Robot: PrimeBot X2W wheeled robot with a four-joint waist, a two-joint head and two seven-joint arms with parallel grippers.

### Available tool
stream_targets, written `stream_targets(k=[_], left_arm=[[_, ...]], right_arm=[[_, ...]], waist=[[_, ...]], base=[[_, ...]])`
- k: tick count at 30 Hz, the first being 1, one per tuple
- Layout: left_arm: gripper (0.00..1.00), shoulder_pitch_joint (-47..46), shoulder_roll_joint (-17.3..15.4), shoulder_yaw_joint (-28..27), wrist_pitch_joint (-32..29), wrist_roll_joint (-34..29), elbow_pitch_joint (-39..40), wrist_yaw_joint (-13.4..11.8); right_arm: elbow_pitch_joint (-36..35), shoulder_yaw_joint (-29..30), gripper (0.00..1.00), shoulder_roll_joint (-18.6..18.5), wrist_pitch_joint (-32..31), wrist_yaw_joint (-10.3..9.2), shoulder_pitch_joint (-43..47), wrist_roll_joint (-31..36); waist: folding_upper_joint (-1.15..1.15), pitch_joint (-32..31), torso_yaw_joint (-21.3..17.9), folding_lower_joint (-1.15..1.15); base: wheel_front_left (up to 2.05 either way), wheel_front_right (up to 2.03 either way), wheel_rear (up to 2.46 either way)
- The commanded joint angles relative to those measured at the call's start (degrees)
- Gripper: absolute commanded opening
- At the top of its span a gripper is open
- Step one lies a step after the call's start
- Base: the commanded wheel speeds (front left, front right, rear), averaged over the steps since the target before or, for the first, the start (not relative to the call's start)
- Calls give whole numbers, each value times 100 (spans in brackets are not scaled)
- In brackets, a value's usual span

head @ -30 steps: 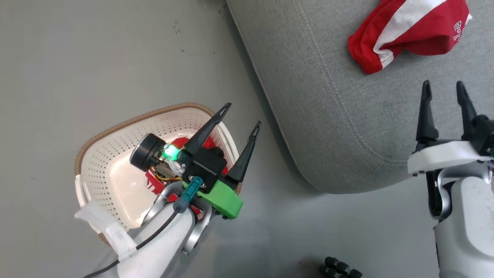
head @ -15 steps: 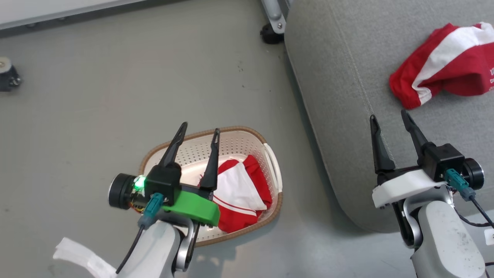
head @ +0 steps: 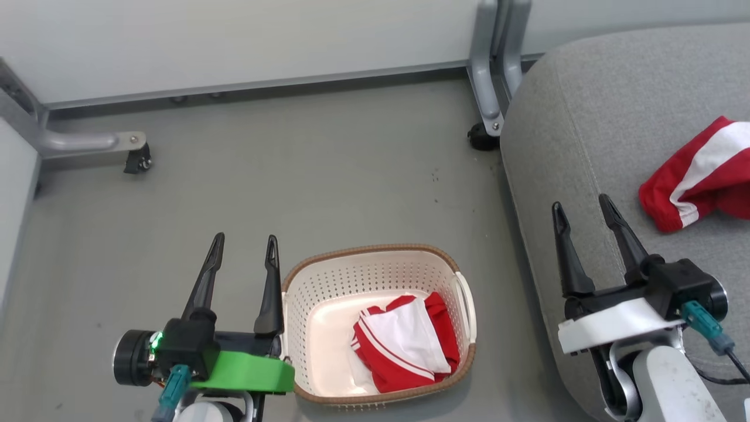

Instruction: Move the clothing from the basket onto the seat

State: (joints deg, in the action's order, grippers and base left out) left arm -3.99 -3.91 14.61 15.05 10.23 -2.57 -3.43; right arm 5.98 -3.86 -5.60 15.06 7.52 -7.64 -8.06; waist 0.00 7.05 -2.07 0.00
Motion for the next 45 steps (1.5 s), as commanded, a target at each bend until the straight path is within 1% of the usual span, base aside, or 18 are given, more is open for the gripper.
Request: stream_targets(k=[1,4,7,10,11,15,22,27,45], left_arm=[[100,219,48,-90,12,-108,127,73],[100,466,67,-246,10,-220,394,172],[100,706,88,-319,10,-282,573,263],[100,906,96,-401,11,-263,621,233],[100,960,97,-425,11,-231,625,188],[100,1089,98,-435,11,-144,512,179],[100,1094,96,-547,11,-218,403,282],[100,1112,97,-599,11,-221,326,303],[100,1201,98,-580,11,-196,273,271]], right_arm=[[-109,5,100,23,16,-6,265,-46],[-268,-50,100,30,17,-6,564,-81],[-284,-166,100,17,17,-6,870,-23],[-280,-282,100,5,17,-6,1051,2],[-257,-300,100,11,17,-6,1112,-5],[-215,-337,100,30,17,-6,1225,-23],[-185,-423,100,27,17,-6,1191,0],[-181,-460,100,13,17,-6,1211,10],[-202,-513,100,-36,17,-6,1298,-19]], waist=[[0,-336,243,0],[0,-469,239,0],[0,-570,192,0],[0,-652,108,0],[0,-679,78,0],[0,-768,10,0],[0,-898,-62,0],[0,-962,-76,0],[0,-992,-109,0]], base=[[0,0,0],[0,0,0],[0,0,0],[0,0,0],[0,0,0],[0,0,0],[0,0,0],[0,0,0],[0,0,0]])
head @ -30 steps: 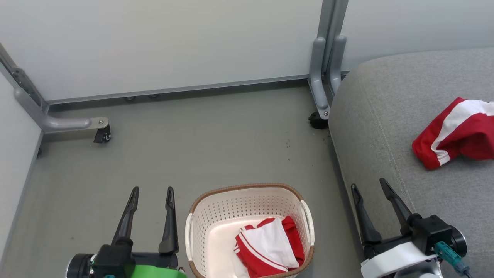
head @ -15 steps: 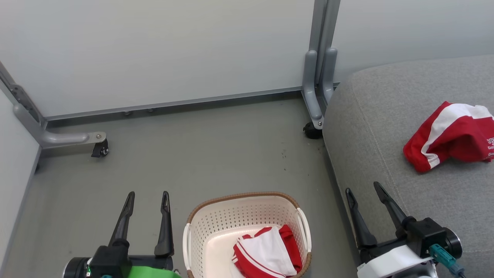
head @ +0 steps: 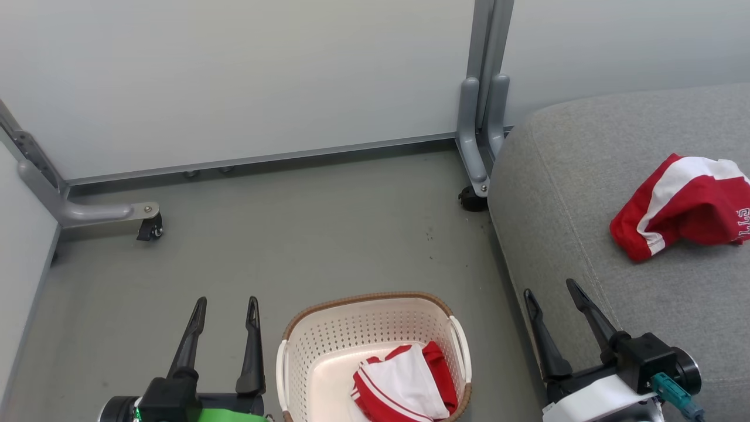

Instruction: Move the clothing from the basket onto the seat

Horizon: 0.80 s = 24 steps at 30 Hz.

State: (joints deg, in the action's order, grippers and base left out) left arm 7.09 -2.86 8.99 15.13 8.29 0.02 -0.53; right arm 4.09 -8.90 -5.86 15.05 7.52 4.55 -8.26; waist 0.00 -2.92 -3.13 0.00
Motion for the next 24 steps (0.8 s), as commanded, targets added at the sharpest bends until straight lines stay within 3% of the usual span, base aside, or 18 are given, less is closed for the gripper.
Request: stream_targets(k=[1,15,24], left_arm=[[100,95,-7,-17,2,4,16,-24],[100,-168,-6,89,2,41,-68,-15],[100,-1021,-8,256,2,-70,-132,10]], right_arm=[[-19,-13,100,-11,18,-6,76,0],[-116,48,100,-59,18,-6,-87,13],[-450,193,100,-184,18,-6,-838,48]], waist=[[0,15,-10,0],[0,523,-118,0],[0,2011,-239,0]], base=[[0,0,0],[0,0,0],[0,0,0]])
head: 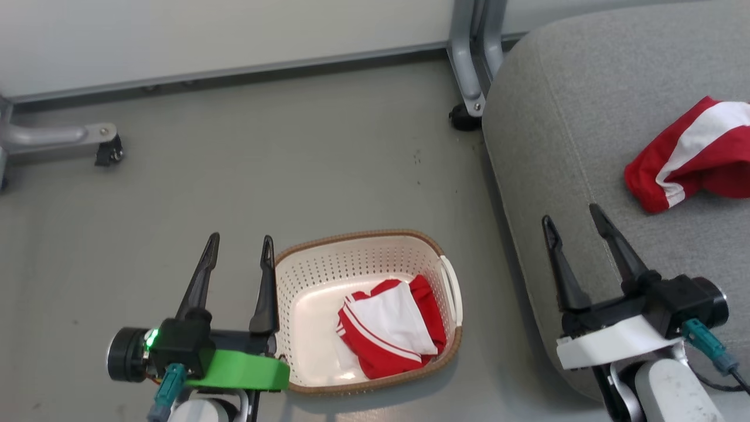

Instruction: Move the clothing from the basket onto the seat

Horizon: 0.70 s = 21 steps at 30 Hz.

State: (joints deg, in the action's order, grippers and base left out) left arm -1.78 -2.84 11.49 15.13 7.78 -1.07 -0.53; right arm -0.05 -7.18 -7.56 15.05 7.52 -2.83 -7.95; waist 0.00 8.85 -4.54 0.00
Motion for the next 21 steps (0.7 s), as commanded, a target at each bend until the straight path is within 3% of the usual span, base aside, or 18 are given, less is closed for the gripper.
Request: stream_targets(k=[1,4,11,17,21], left_arm=[[100,-285,-10,35,2,-55,-71,47],[100,-694,-13,124,1,-185,-315,182],[100,-1908,-180,436,2,-525,-1991,636],[100,-3373,-333,1295,-31,-820,-3945,799],[100,-4261,-407,2440,-72,-538,-4917,800]], right_arm=[[-83,44,100,-29,18,-6,-204,27],[-229,160,100,-66,18,-6,-479,60],[-633,603,100,12,17,-6,-1125,122],[-864,749,100,57,18,-6,-1602,168],[-949,670,100,111,18,-6,-1878,207]], waist=[[0,1033,-114,0],[0,1550,-163,0],[0,2765,-320,0],[0,3624,-441,0],[0,4007,-592,0]], base=[[0,0,0],[0,0,0],[0,0,0],[0,0,0],[0,0,0]])
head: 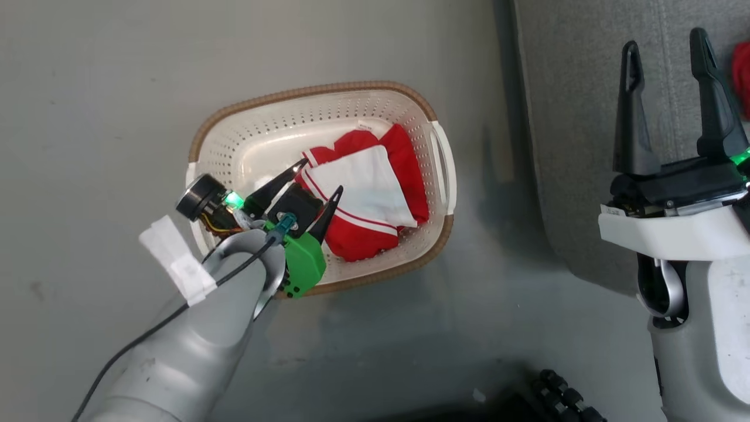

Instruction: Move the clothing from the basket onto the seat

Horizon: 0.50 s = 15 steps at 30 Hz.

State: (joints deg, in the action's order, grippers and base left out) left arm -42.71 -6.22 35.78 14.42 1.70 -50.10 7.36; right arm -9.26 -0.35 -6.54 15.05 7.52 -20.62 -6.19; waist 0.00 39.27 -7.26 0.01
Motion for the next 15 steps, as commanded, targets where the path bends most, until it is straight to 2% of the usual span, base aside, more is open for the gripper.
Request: stream_targets(k=[1,9,15], left_arm=[[100,-385,-116,298,1,146,-209,8],[100,-1589,-294,1890,-281,513,-1271,10],[100,-2154,-412,2815,-368,784,-1588,11]], right_arm=[[-52,-40,100,29,18,-6,-159,38],[-127,-311,100,219,18,-6,-459,4],[-87,-469,100,332,18,-6,-585,-72]], waist=[[0,1048,-366,-1],[0,1551,-782,-1],[0,1824,-1091,-1]], base=[[0,0,0],[0,0,0],[0,0,0]])
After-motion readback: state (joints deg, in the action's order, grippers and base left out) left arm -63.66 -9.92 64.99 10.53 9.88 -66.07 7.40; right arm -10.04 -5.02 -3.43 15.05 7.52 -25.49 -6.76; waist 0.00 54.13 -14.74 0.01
